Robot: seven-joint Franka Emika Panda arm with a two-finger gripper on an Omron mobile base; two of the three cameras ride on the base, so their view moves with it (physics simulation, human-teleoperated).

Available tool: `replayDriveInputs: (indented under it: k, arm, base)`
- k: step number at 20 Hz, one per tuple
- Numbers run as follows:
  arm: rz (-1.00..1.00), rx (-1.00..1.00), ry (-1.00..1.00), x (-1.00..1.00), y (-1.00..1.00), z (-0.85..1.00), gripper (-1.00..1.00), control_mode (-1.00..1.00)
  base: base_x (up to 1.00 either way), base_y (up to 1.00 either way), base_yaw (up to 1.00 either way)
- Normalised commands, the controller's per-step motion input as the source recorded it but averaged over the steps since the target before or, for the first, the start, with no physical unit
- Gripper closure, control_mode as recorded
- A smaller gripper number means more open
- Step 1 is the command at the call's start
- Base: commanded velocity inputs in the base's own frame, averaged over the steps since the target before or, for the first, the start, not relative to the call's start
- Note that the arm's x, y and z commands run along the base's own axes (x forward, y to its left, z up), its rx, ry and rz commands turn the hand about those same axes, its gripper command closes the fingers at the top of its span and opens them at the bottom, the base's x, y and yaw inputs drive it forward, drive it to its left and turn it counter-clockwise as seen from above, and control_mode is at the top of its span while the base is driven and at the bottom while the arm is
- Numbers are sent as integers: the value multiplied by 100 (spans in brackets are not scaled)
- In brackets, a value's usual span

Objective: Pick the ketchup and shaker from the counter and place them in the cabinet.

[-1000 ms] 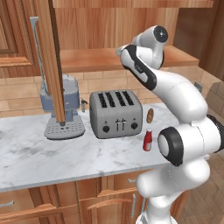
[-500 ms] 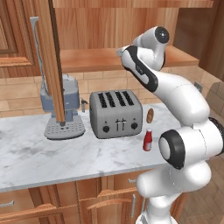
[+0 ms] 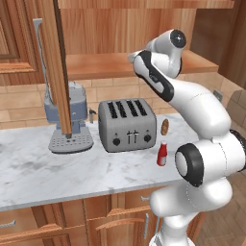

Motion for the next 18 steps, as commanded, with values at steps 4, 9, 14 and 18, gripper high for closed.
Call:
replayDriveInputs:
  k: [4,9,14,18]
  arm:
    - [0,0,0,28,0,-18,-100,-100]
    - [0,0,0,31,0,-10,-100,-100]
    - [0,0,-1,13,0,-2,-100,-100]
    - [0,0,-9,-54,0,0,-100,-100]
  base:
    - [0,0,0]
    - [0,0,0]
    - [0,0,0]
    - [0,0,0]
